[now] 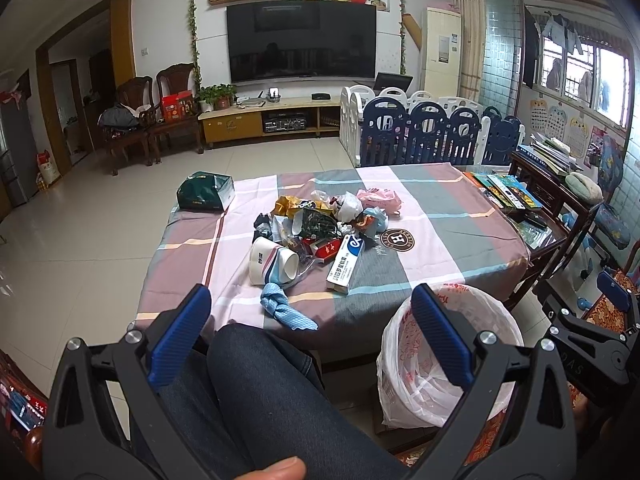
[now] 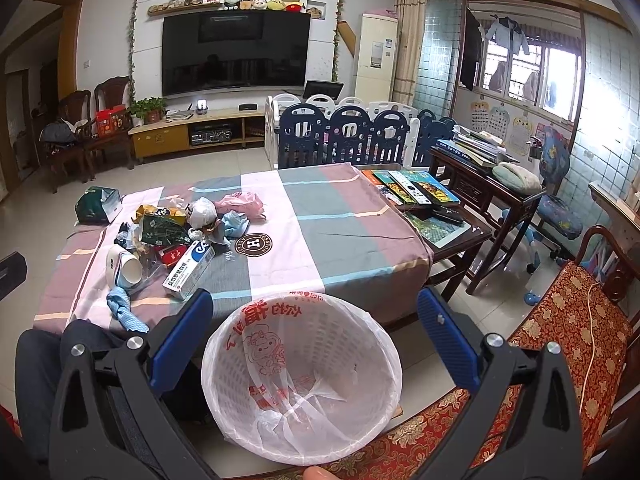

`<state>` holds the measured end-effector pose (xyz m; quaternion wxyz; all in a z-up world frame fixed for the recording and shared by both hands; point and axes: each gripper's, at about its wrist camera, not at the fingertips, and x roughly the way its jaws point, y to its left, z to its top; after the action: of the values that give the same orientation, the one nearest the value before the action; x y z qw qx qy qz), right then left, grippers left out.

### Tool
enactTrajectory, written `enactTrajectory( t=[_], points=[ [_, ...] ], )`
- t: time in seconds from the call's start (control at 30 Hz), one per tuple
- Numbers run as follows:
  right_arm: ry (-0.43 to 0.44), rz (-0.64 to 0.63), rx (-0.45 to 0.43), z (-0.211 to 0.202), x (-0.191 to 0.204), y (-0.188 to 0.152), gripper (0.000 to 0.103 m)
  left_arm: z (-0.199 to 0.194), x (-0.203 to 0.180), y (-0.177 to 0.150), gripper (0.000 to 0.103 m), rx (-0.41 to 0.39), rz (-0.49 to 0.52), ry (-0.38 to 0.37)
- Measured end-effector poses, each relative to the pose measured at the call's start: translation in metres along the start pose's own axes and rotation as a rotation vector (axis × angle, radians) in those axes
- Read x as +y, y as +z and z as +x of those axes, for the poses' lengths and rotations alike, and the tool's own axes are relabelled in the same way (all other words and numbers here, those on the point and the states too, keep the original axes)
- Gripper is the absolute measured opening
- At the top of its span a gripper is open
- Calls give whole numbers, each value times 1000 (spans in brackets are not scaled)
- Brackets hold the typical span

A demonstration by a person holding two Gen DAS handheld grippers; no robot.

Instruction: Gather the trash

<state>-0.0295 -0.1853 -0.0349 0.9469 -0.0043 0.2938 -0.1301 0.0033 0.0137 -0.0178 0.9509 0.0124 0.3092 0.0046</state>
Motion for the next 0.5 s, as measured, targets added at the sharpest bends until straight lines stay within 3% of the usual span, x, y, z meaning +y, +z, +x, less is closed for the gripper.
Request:
enactTrajectory(
  t=[0.5],
  points=[
    [1,2,5,1,-1,-1,100,-1,-2,-1,100,1,4,-2]
  ],
)
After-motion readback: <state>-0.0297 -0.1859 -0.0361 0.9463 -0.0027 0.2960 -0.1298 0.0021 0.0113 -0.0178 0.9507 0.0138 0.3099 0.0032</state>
